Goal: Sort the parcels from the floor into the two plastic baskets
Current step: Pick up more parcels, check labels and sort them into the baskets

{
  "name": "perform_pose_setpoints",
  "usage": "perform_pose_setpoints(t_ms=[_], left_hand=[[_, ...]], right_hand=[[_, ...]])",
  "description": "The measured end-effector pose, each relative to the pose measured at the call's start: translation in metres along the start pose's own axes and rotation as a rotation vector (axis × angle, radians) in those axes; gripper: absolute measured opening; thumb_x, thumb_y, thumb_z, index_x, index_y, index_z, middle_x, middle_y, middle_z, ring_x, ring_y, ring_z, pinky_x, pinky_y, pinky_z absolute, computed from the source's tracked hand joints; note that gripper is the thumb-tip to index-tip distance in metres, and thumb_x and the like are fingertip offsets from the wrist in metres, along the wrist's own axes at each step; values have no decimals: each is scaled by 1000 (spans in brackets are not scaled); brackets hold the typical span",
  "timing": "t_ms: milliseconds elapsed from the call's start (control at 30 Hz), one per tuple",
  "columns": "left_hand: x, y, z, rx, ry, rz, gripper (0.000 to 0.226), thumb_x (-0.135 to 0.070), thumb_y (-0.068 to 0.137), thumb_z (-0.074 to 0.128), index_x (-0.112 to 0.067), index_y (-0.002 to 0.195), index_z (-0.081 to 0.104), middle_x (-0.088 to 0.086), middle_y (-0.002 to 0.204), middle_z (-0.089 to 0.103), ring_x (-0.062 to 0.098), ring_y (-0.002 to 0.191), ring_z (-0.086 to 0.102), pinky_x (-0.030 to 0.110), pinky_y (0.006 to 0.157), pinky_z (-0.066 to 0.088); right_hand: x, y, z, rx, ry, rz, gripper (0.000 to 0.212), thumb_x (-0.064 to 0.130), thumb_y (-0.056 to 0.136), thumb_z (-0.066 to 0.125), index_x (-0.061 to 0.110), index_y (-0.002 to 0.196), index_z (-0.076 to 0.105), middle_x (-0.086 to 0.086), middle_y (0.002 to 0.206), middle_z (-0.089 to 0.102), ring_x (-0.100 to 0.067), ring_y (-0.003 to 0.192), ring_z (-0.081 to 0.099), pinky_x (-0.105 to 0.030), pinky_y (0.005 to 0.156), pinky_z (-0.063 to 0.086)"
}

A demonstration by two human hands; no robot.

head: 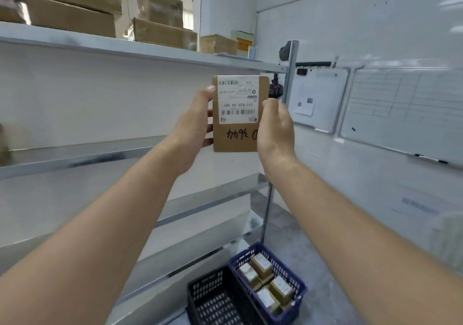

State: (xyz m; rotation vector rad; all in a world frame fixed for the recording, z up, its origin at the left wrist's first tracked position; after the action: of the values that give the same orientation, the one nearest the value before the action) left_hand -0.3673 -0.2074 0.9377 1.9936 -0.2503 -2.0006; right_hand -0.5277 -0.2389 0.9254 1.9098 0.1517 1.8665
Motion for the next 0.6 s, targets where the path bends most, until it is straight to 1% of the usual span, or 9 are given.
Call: perform_pose_setpoints(t_ms=[67, 100, 267, 333, 467, 533, 600], left_hand=[[11, 0, 38, 10, 2, -16, 40, -57, 104, 30, -38, 109, 66, 0, 118, 68, 24, 113, 65, 52, 108, 47], [17, 0, 55, 12, 1, -25, 40, -56, 104, 30, -38, 107, 66, 0, 117, 68, 24, 112, 66, 52, 108, 48], [41, 6, 125, 27, 12, -71, 40, -53, 105, 28, -38, 102, 65, -1, 109, 69, 23, 107, 67, 51, 105, 50], [50, 13, 145, 17, 8, -87, 40, -52, 106, 29, -36, 102, 65, -2, 105, 70, 22, 104, 68, 51, 104, 51], [70, 32, 178, 7, 24, -108, 39, -50, 106, 28, -36, 99, 64, -4, 99, 70, 20, 99, 68, 47, 99, 53], [84, 46, 190, -7, 26, -122, 39, -49, 106, 28, -36, 97, 63, -7, 90, 72, 19, 95, 68, 44, 94, 55], [101, 63, 200, -16, 31, -134, 40, -49, 107, 27, -36, 96, 63, -13, 73, 74, 17, 92, 67, 40, 87, 55]], right_hand=[[-13, 11, -36, -12, -14, 11, 34, 42, 111, 38, 18, 119, 61, 4, 103, 71, -11, 92, 66, -31, 70, 51], [-20, 16, -51, -16, -21, 18, 33, 41, 111, 38, 18, 119, 61, 4, 103, 70, -11, 92, 65, -31, 70, 49], [-58, 38, -111, -24, -39, 76, 30, 41, 109, 39, 20, 113, 61, 1, 106, 73, -14, 96, 68, -31, 73, 50], [-67, 48, -129, -26, -40, 87, 31, 41, 110, 39, 21, 117, 61, 3, 108, 73, -11, 95, 68, -27, 69, 49], [-90, 71, -155, -31, -45, 123, 31, 41, 112, 38, 20, 122, 59, 6, 109, 71, -4, 88, 63, -18, 59, 43], [-106, 82, -162, -26, -54, 142, 31, 41, 113, 38, 20, 123, 58, 5, 111, 71, -3, 88, 63, -14, 55, 43], [-123, 95, -168, -21, -55, 151, 29, 39, 113, 39, 18, 120, 58, 5, 107, 70, -4, 87, 62, -8, 50, 43]])
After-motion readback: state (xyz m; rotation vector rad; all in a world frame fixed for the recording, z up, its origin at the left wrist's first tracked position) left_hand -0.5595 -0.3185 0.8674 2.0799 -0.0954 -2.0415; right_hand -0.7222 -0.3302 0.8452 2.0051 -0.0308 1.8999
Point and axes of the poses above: each hand's wrist, its own y-axis towards the middle knuckle, its own z-axis out of the palm, x = y × z, the point moved 9 cm from there along y, towards the middle knuckle
